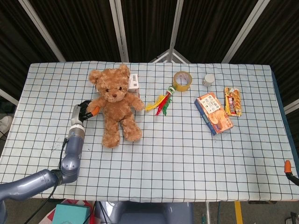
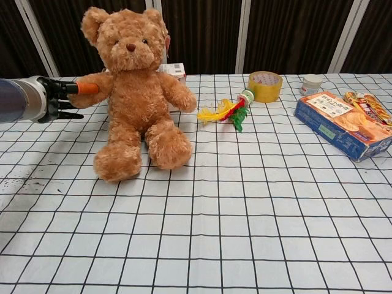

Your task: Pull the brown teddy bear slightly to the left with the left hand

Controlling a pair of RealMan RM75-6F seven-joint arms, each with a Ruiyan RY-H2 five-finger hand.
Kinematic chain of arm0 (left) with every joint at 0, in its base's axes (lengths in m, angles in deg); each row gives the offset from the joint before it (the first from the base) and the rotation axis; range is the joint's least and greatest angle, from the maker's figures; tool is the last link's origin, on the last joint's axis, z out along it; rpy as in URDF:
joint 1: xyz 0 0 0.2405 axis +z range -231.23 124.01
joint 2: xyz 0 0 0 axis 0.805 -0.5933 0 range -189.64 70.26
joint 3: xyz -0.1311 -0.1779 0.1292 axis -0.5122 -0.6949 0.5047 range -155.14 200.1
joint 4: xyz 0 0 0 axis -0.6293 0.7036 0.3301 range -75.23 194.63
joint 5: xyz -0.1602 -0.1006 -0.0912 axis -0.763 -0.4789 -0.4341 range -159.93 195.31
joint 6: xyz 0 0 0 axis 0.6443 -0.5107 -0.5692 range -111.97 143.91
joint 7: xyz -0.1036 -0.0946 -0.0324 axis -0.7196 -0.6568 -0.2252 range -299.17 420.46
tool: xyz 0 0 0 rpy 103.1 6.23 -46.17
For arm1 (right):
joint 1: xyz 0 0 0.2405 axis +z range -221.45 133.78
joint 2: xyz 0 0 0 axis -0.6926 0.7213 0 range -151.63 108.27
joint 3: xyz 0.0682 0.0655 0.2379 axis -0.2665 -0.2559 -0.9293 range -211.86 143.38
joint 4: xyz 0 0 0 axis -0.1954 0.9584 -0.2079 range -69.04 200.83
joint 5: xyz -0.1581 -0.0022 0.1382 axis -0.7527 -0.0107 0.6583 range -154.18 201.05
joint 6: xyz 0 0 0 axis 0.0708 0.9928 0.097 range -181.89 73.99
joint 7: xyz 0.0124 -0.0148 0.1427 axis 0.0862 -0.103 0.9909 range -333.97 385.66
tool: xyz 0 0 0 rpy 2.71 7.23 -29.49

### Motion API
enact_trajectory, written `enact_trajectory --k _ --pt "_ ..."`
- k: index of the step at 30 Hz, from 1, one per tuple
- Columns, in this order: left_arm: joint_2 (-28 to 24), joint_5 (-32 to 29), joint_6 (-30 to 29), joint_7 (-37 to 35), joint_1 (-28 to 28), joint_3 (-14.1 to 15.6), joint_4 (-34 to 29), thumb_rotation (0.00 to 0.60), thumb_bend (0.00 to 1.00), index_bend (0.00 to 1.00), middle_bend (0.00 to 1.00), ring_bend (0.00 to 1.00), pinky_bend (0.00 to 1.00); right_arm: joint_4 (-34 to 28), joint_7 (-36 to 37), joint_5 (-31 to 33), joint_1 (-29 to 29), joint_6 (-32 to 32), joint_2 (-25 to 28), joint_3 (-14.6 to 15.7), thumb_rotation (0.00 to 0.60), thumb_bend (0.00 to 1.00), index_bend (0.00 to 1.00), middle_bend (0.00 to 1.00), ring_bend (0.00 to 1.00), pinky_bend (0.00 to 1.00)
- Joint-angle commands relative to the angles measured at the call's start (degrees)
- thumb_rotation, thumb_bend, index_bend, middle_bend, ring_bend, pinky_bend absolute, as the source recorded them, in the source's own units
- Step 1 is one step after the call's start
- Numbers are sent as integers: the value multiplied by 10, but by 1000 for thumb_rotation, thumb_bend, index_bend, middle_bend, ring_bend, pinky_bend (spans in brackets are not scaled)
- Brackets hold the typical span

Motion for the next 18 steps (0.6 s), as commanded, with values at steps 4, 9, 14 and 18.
enact_trajectory --k 4,9,14,18 --pt "-10 9 -13 4 7 -7 -19 600 533 464 557 131 131 0 6 0 0 0 0 0 600 509 41 117 233 145" --pt "-4 -7 3 16 17 15 0 600 528 459 547 131 131 -5 9 -4 -1 2 3 1 600 509 41 117 233 145" --pt "6 -14 30 21 23 30 22 600 527 457 540 131 130 -9 7 -7 -2 6 5 1 600 509 41 117 233 145" --pt "10 -8 35 24 22 32 28 600 526 456 538 131 130 -10 9 -5 -3 6 6 1 600 508 41 117 233 145"
